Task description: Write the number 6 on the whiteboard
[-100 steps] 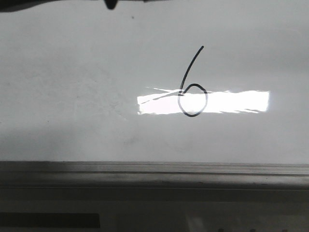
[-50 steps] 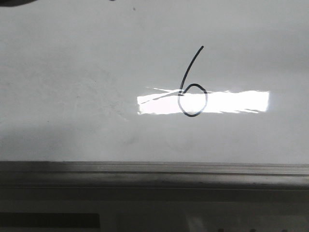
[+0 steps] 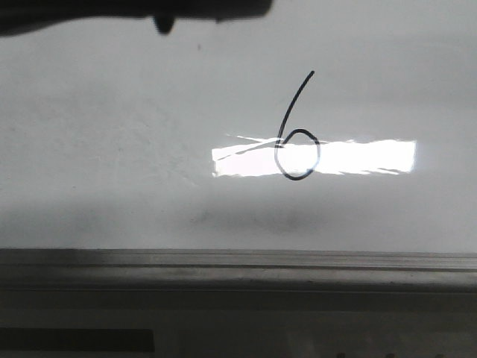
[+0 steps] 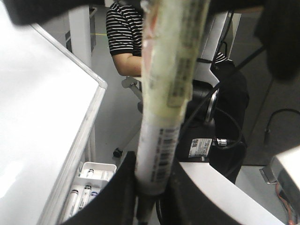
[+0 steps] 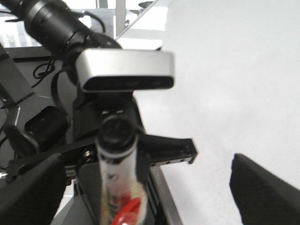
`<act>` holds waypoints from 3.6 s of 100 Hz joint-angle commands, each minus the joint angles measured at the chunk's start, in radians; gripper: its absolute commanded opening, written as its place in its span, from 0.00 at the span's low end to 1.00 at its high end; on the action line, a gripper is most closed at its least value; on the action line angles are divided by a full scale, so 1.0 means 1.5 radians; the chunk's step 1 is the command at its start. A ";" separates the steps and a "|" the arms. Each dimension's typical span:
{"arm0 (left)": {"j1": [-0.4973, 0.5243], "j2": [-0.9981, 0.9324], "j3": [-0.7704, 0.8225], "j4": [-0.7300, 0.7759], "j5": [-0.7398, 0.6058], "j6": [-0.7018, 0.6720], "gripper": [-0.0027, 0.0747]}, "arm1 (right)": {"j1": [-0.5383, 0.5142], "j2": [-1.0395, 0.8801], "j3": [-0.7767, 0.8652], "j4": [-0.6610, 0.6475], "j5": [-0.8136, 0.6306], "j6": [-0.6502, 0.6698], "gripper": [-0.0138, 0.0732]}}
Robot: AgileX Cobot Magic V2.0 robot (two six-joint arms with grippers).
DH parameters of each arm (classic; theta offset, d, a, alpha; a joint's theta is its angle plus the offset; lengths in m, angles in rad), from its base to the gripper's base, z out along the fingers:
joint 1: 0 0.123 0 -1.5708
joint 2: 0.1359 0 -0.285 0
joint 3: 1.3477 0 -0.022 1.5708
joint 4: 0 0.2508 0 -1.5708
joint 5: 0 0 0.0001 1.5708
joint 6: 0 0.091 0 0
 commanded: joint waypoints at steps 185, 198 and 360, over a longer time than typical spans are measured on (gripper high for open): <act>-0.168 0.105 -0.085 -0.101 -0.828 -0.367 0.01 | -0.071 -0.189 -0.024 -0.006 -0.011 -0.002 0.09; -0.168 0.135 -0.101 -0.101 -0.847 -0.449 0.01 | -0.071 -0.189 -0.024 -0.006 -0.010 -0.002 0.09; -0.168 0.224 -0.101 -0.099 -0.907 -0.606 0.56 | -0.071 -0.189 -0.022 -0.006 -0.003 -0.002 0.09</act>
